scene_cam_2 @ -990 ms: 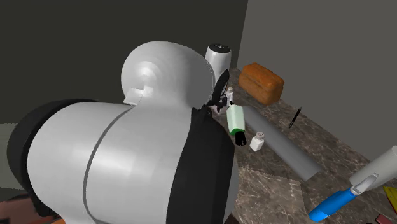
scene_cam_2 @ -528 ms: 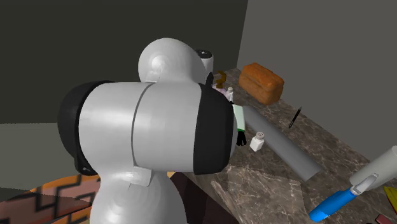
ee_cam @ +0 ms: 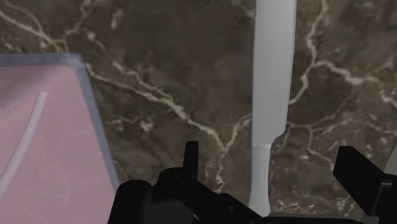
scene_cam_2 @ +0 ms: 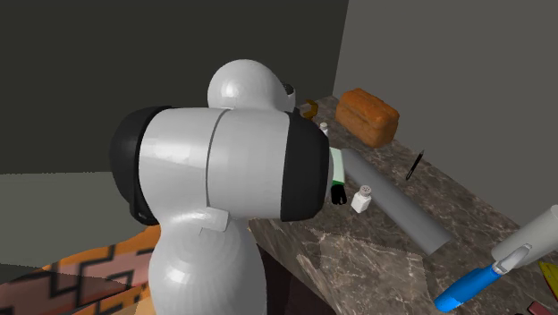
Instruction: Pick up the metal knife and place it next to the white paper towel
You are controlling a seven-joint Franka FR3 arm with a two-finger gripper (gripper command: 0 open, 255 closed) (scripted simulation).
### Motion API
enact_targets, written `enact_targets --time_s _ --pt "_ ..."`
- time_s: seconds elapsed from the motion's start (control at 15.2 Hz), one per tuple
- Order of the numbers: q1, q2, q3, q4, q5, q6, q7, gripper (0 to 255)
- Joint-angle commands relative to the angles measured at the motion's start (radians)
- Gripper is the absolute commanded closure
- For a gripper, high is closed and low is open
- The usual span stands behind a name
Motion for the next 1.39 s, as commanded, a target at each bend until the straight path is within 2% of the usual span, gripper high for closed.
enact_targets --time_s 0.0,0.4,0.46,1.06,1.32 --pt "0.001 0.007 0.001 -0.001 -0.001 0.009 0.002 0" --pt "0.001 0.007 0.001 -0.001 -0.001 0.009 0.002 0" --pt "0.001 0.007 0.001 -0.001 -0.001 0.009 0.002 255" --pt "0.001 0.007 0.001 -0.001 -0.001 0.009 0.002 255" --pt "0.000 -0.028 0.001 0.016 0.000 -0.043 0.005 255"
